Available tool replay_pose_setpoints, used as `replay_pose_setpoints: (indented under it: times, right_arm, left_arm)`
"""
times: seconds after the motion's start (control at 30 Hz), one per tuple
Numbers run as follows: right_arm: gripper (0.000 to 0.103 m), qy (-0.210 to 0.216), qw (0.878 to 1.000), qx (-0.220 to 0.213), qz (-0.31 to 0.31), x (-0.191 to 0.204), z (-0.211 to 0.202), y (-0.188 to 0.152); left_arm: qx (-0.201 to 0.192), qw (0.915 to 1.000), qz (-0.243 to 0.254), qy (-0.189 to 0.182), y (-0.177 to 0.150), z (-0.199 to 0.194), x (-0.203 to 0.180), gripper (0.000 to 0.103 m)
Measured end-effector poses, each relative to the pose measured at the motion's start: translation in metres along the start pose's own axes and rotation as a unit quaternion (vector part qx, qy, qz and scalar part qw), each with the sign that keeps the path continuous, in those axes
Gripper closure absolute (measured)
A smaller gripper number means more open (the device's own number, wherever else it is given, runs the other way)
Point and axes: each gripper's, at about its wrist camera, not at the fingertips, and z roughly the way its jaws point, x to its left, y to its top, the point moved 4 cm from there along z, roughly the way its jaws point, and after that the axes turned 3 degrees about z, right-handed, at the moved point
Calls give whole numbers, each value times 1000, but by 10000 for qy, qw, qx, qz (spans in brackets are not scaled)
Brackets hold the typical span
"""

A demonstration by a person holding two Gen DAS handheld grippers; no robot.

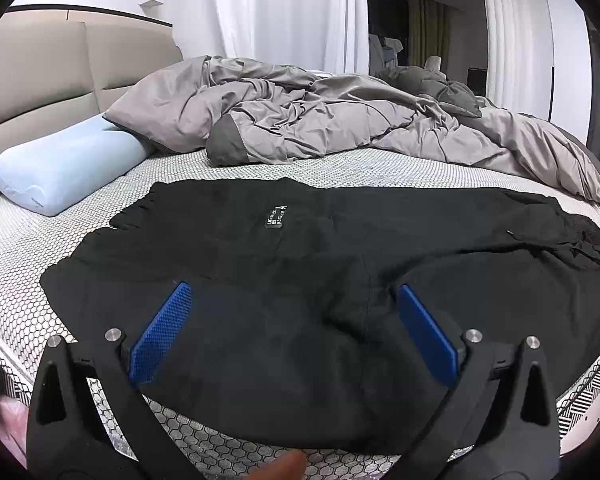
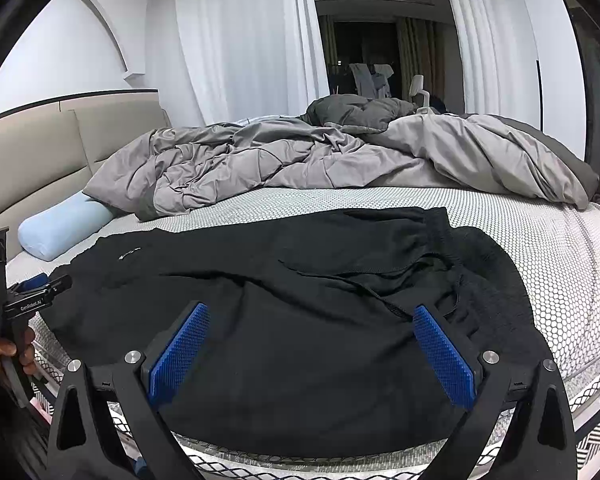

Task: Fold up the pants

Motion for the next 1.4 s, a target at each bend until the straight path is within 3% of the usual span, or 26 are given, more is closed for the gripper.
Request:
replay_pose_setpoints:
  times: [1.13, 1.4]
  right_arm:
    - [0, -45, 10000, 58, 11, -5, 2, -2]
    - [0, -1, 9999, 119, 53, -8, 3, -2]
  left_arm:
    - [32, 9998, -160, 95, 1, 0, 17, 1]
    - [62, 9993, -365, -46, 2, 2, 22, 1]
